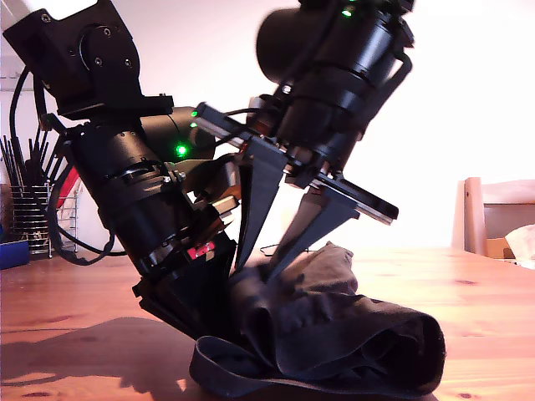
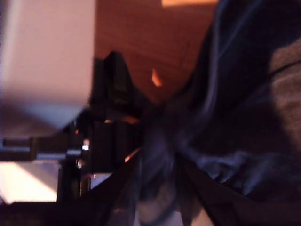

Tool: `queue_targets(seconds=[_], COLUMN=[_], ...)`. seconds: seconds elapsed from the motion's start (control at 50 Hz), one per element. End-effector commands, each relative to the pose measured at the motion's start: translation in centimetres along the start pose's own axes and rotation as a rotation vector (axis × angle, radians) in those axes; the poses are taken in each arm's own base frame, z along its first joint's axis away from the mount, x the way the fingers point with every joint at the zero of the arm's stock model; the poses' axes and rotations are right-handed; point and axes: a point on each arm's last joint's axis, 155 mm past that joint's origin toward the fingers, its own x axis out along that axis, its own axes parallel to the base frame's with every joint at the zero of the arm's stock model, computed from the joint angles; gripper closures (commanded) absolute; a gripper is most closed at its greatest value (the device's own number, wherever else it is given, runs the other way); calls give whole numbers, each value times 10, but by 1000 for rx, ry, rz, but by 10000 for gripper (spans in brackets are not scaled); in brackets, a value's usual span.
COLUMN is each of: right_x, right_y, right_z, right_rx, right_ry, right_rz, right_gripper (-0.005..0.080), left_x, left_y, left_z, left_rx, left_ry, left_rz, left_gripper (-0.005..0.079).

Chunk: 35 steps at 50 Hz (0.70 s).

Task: Fold the underwear in front of you. After folding it, place it to the right side.

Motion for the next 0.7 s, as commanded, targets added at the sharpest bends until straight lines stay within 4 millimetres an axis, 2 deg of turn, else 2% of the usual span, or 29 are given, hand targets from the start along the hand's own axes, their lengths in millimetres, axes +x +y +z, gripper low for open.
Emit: queue_targets(seconds=[0.0, 0.18, 0.22, 0.3, 0.48, 0.68], right_x=[-1, -20, -24, -30, -34, -35], right_y=[23, 26, 25, 18, -8, -36], right_z=[-4, -2, -3, -4, -11, -1], right_rx=[-59, -118, -131, -156, -203, -263], right_ry=[5, 5, 6, 10, 47, 13], right_rz=[69, 101, 108, 96, 18, -127], right_gripper=[540, 559, 604, 766, 765, 765], left_x=[12, 11, 10, 10, 9, 7], left_y=[8, 12, 13, 13, 14, 15], left_z=[-13, -13, -13, -16, -21, -25], left_rx=[-17, -24, -28, -34, -48, -65], left_ry=[42, 41, 43, 50, 69, 84], left_rz=[20, 32, 32, 32, 31, 31], left_gripper=[764, 764, 764, 764, 764, 764])
